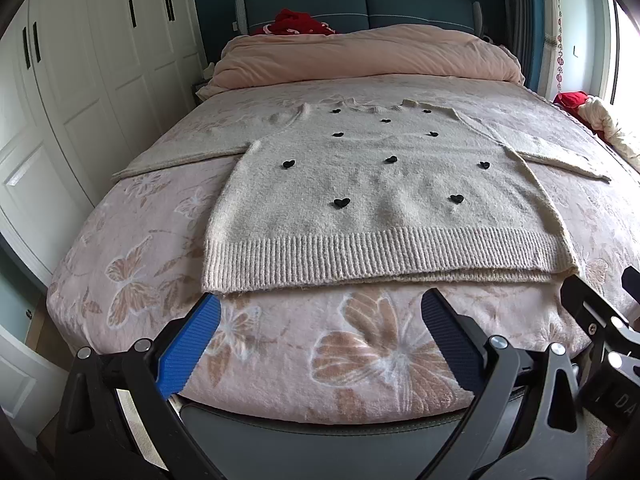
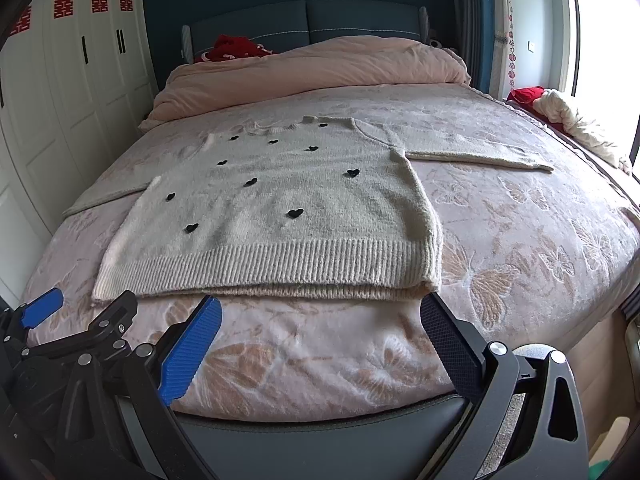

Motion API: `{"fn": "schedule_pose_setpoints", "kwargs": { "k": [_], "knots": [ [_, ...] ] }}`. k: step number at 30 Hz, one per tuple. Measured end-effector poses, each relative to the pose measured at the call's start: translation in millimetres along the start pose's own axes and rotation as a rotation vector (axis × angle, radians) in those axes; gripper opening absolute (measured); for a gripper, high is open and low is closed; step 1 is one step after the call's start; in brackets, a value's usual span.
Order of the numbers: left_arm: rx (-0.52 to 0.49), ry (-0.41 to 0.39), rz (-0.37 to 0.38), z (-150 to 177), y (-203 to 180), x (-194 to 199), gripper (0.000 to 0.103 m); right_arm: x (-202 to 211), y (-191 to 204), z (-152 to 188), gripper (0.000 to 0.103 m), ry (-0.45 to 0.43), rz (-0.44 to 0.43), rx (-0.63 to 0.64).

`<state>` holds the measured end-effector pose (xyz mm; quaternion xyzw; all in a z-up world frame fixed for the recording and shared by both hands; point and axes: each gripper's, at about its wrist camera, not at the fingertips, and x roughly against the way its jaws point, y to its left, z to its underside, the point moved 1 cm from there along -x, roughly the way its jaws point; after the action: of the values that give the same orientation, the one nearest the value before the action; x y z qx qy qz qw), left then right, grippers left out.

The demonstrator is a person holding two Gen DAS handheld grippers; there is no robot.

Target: Fold small clothes

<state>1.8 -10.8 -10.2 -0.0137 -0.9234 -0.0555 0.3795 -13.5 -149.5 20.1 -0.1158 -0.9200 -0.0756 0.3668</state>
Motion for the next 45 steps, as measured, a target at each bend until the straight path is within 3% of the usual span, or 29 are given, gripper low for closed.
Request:
{"fn": "schedule_pose_setpoints", "kwargs": {
  "k": [45],
  "knots": [
    [0.005,0.016,-0.001,2.1,-0.5,-3.6,0.098,-3.8,0.6,3.2,0.098,0.010,-0.006,-0.004]
  ]
}}
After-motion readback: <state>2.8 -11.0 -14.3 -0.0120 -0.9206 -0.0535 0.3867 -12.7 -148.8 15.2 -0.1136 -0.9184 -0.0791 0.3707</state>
